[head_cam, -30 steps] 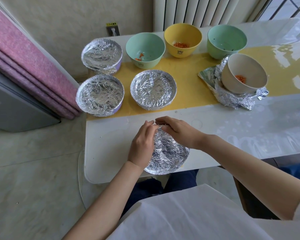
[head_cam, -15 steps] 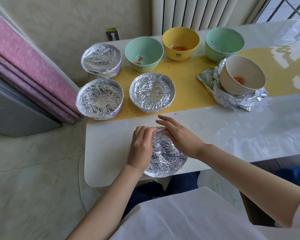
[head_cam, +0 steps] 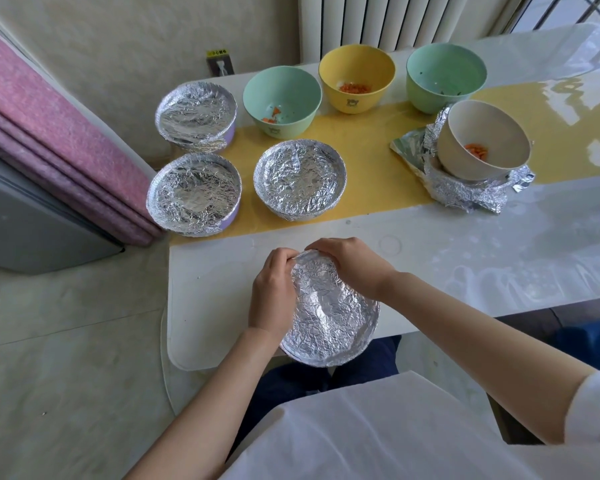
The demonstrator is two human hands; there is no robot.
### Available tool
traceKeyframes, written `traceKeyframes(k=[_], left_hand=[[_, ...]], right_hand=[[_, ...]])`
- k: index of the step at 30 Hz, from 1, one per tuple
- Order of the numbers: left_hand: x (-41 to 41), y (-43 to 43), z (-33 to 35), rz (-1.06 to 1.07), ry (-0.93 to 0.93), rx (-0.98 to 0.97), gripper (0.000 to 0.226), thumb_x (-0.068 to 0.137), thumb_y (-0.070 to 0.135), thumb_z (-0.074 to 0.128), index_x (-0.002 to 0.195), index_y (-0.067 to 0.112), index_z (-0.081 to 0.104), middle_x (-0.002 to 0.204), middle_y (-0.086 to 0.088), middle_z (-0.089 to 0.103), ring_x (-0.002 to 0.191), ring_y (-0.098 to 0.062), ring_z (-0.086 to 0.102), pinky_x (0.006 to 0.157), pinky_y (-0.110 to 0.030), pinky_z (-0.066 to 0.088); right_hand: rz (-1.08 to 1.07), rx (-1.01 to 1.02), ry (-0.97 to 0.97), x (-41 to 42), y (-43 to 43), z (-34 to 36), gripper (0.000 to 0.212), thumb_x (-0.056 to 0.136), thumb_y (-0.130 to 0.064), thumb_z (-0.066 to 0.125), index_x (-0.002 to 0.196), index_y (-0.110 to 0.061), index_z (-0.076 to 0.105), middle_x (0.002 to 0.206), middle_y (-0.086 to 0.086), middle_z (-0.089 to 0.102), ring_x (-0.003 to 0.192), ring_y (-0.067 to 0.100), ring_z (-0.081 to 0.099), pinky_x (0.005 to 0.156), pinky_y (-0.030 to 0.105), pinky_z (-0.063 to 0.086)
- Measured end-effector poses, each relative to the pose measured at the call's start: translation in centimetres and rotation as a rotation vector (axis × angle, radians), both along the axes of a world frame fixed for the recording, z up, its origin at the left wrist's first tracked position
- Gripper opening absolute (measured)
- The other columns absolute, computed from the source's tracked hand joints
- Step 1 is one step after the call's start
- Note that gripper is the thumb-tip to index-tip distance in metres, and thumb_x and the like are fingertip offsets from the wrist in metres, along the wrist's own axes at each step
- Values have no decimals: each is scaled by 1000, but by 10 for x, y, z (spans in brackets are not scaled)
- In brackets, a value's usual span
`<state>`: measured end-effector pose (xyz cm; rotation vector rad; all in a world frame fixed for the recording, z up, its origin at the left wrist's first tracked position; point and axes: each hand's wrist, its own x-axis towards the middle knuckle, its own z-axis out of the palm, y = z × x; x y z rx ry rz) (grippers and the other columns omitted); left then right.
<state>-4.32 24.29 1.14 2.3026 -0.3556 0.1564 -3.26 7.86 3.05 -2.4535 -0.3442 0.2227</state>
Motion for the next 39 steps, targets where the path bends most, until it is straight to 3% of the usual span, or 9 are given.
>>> traceKeyframes(k=[5, 9, 12, 16, 19, 24, 30, 34, 39], left_hand=[[-9, -1, -5, 193, 125, -124, 16, 92, -4, 48, 101, 3, 60, 94, -3, 64, 83, -18, 58, 69, -11, 34], [-14, 2, -6, 305, 216, -144, 33, 93, -6, 44, 122, 4, 56, 119, -9, 62, 108, -20, 59, 84, -6, 34], [-17, 2, -7, 340, 279, -106, 37, 95, -4, 41, 129, 7, 53, 125, -10, 60, 115, -23, 56, 89, -13, 34], [-19, 4, -8, 219, 339, 13, 45, 93, -4, 40, 134, 12, 47, 130, -8, 56, 117, -25, 53, 96, -27, 39], [-16, 8, -5, 107, 295, 95, 47, 94, -1, 40, 138, 14, 42, 134, -6, 51, 118, -24, 51, 94, -30, 40], [1, 2, -6, 34, 231, 56, 33, 98, 9, 41, 129, 9, 53, 126, -7, 58, 112, -23, 56, 93, -30, 43], [8, -2, -10, 78, 208, 81, 26, 96, 5, 45, 115, 6, 62, 107, -9, 68, 96, -25, 63, 81, -27, 45], [8, -4, -10, 79, 193, 99, 25, 95, 1, 45, 113, 5, 62, 104, -11, 68, 93, -29, 63, 79, -34, 48], [7, -4, -11, 78, 186, 106, 25, 94, 0, 46, 112, 5, 62, 100, -13, 69, 88, -32, 63, 75, -40, 50]], right_hand=[[-89, 55, 84, 1, -3, 0, 34, 100, -16, 41, 132, -10, 50, 128, 7, 58, 110, 24, 57, 91, 28, 40], [-160, 23, 134, -1, -13, -6, 32, 100, -17, 41, 127, -10, 56, 122, 5, 63, 110, 24, 59, 87, 24, 39], [-170, 29, 160, -2, -11, -13, 31, 100, -11, 40, 126, -10, 57, 121, 7, 64, 107, 26, 60, 83, 23, 39], [-187, 33, 180, -1, -6, -21, 32, 99, -6, 39, 124, -11, 59, 116, 9, 66, 102, 29, 61, 81, 29, 41], [-142, -24, 177, -1, -5, -18, 32, 100, -11, 38, 126, -11, 56, 118, 10, 64, 106, 30, 59, 85, 33, 42], [-104, -63, 165, 3, -1, -14, 34, 101, -19, 38, 132, -11, 51, 127, 8, 60, 113, 28, 56, 92, 33, 40], [-142, -68, 153, 7, 2, -15, 26, 98, -10, 43, 116, -7, 62, 94, 17, 69, 86, 32, 63, 76, 37, 45], [-69, -214, 199, 15, 3, -12, 21, 90, 0, 46, 102, -6, 62, 81, 12, 64, 76, 32, 60, 61, 34, 43], [1, -158, 198, 22, 12, -4, 24, 97, -10, 43, 109, -6, 63, 91, 14, 68, 85, 31, 60, 74, 40, 47]])
